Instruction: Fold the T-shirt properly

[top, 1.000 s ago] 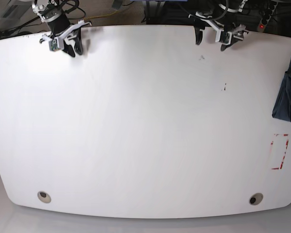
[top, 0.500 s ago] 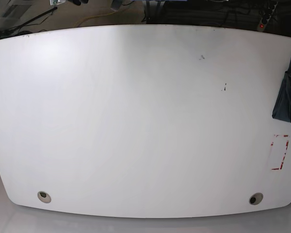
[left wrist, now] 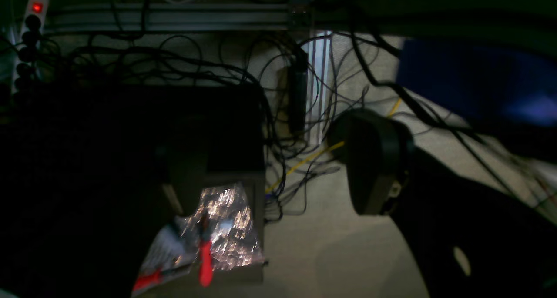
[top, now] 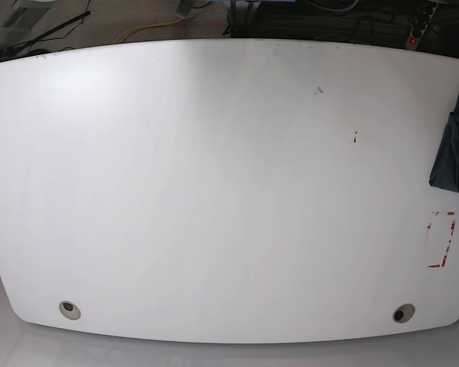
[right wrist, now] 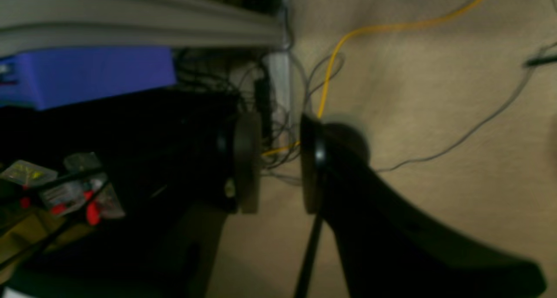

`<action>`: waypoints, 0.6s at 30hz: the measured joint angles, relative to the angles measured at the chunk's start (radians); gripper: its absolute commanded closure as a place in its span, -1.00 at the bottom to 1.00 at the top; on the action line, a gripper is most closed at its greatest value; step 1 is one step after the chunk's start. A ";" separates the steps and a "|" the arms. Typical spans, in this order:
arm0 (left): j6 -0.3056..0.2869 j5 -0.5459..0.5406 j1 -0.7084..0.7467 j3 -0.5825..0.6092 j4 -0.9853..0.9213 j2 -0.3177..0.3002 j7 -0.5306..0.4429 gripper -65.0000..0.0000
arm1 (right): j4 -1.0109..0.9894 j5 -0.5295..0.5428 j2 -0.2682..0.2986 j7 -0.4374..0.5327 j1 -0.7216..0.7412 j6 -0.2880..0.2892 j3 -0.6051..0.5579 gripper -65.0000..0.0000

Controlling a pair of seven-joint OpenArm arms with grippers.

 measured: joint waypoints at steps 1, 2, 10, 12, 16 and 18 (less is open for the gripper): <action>-0.002 0.000 -0.031 0.002 -0.051 -0.010 0.010 -0.37 | -0.042 -0.013 -0.002 0.000 0.027 0.002 0.000 0.56; -0.005 0.001 -0.059 0.004 -0.092 -0.019 0.021 -0.37 | -0.073 -0.042 -0.005 -0.007 0.052 -0.005 0.001 0.56; 0.057 0.002 -0.301 -0.033 -0.433 -0.052 -0.004 -0.37 | -0.326 -0.161 -0.003 0.004 0.264 -0.114 0.000 0.55; 0.050 0.000 -0.366 -0.033 -0.537 -0.066 -0.038 -0.37 | -0.382 -0.210 -0.003 -0.002 0.312 -0.145 0.000 0.54; 0.060 0.003 -0.502 -0.035 -0.797 -0.092 -0.084 -0.37 | -0.469 -0.260 -0.006 0.003 0.397 -0.176 0.000 0.54; 0.058 0.002 -0.568 -0.035 -0.921 -0.107 -0.121 -0.37 | -0.509 -0.269 -0.007 0.008 0.436 -0.185 0.000 0.53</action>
